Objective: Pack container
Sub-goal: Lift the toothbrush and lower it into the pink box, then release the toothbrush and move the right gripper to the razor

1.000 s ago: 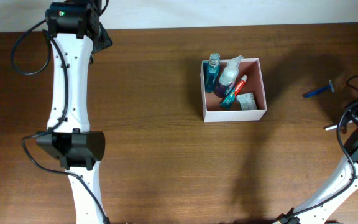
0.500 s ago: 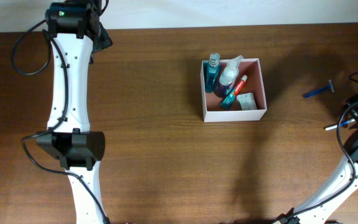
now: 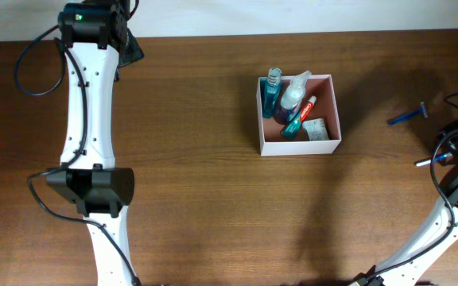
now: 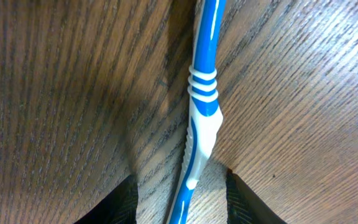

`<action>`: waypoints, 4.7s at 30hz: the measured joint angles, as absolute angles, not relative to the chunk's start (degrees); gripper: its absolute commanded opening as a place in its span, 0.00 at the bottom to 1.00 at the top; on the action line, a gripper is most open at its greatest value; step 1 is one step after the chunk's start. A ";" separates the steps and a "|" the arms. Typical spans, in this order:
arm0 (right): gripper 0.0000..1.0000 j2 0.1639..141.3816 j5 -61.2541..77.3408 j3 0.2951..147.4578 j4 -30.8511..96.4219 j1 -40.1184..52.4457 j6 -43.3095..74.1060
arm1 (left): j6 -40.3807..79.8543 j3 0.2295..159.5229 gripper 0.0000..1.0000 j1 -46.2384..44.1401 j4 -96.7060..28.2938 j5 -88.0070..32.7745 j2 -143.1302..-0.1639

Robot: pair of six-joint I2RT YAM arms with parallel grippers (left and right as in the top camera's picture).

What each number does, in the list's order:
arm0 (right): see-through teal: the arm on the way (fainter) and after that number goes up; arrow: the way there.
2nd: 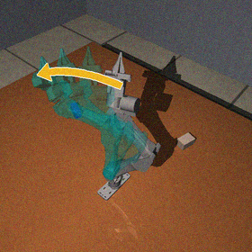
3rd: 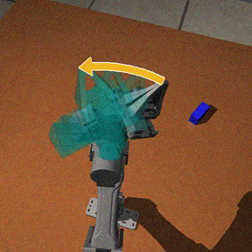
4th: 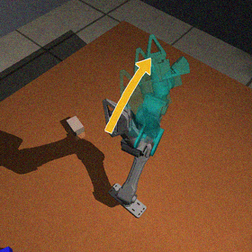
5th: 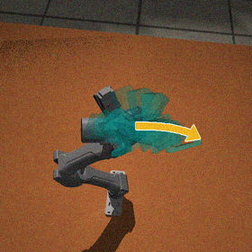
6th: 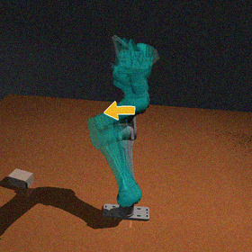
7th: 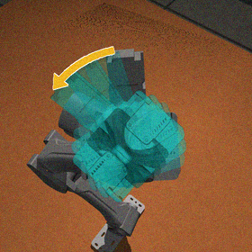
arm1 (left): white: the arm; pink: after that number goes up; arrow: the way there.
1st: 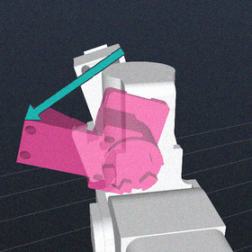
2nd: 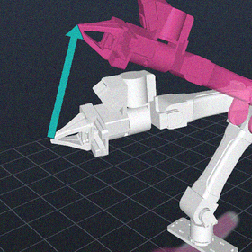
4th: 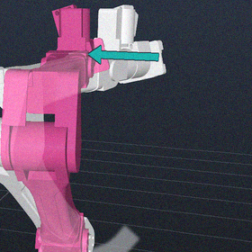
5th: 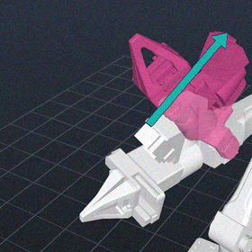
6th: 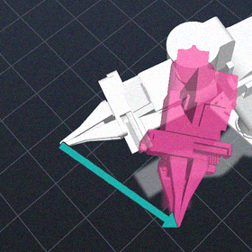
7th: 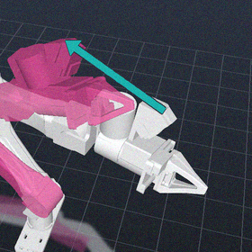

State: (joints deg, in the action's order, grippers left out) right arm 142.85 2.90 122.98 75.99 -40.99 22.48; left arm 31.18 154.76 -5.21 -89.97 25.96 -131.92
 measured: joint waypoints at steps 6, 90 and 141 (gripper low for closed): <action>0.41 142.85 2.87 122.58 75.24 -40.95 23.16 | 31.18 154.76 0.99 -5.21 -89.97 25.96 -131.92; 0.22 140.53 8.43 148.90 97.01 -0.21 11.40 | 31.18 154.76 0.99 -5.21 -89.97 25.96 -131.92; 0.99 144.97 1.72 148.20 86.87 -22.11 16.03 | 31.18 154.76 0.99 -5.21 -89.97 25.96 -131.92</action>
State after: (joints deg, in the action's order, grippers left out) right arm 144.97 1.72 148.20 86.87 -22.11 16.03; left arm 31.18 154.76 -5.21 -89.97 25.96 -131.92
